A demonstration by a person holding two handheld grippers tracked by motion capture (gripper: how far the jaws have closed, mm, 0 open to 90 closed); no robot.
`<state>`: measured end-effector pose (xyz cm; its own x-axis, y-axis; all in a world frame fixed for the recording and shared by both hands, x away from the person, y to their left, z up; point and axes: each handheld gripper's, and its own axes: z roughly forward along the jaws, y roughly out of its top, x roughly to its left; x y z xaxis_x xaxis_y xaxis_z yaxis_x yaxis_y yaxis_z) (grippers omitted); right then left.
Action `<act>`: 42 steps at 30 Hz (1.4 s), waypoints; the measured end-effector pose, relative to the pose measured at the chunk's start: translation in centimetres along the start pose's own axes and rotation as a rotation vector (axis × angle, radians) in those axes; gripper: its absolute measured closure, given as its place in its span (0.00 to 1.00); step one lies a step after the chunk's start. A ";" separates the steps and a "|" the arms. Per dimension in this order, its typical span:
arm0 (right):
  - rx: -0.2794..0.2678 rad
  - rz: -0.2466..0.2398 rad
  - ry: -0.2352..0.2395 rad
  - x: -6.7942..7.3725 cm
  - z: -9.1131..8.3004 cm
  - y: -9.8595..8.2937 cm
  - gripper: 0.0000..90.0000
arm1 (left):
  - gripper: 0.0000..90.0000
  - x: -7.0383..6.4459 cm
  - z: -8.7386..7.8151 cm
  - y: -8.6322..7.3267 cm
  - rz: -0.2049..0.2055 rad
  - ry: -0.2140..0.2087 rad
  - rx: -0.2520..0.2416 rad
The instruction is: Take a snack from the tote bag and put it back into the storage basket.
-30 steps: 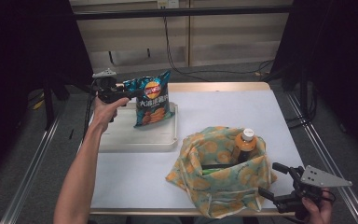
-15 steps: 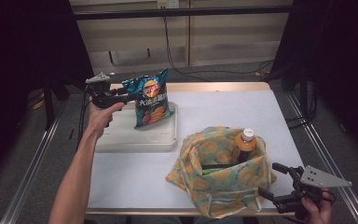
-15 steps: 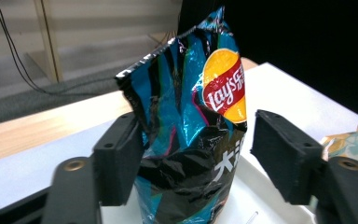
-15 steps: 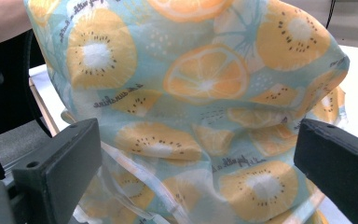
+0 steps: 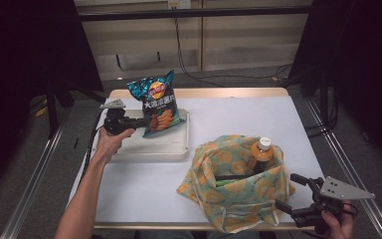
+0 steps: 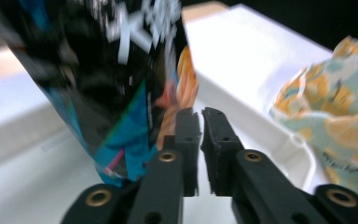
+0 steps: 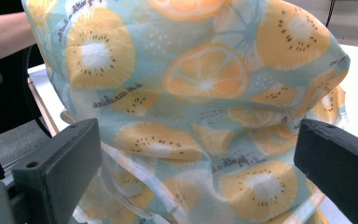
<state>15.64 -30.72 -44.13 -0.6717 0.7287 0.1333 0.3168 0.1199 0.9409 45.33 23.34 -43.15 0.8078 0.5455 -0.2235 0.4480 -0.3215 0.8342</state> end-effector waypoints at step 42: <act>0.005 0.003 0.001 0.0 0.0 -0.1 0.00 | 0.90 2.2 3.3 0.1 -0.085 0.128 0.186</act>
<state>15.64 -30.76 -44.19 -0.6713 0.7285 0.1365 0.3226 0.1213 0.9387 48.48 21.94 -45.20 0.7142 0.6666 -0.2133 0.5848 -0.4009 0.7052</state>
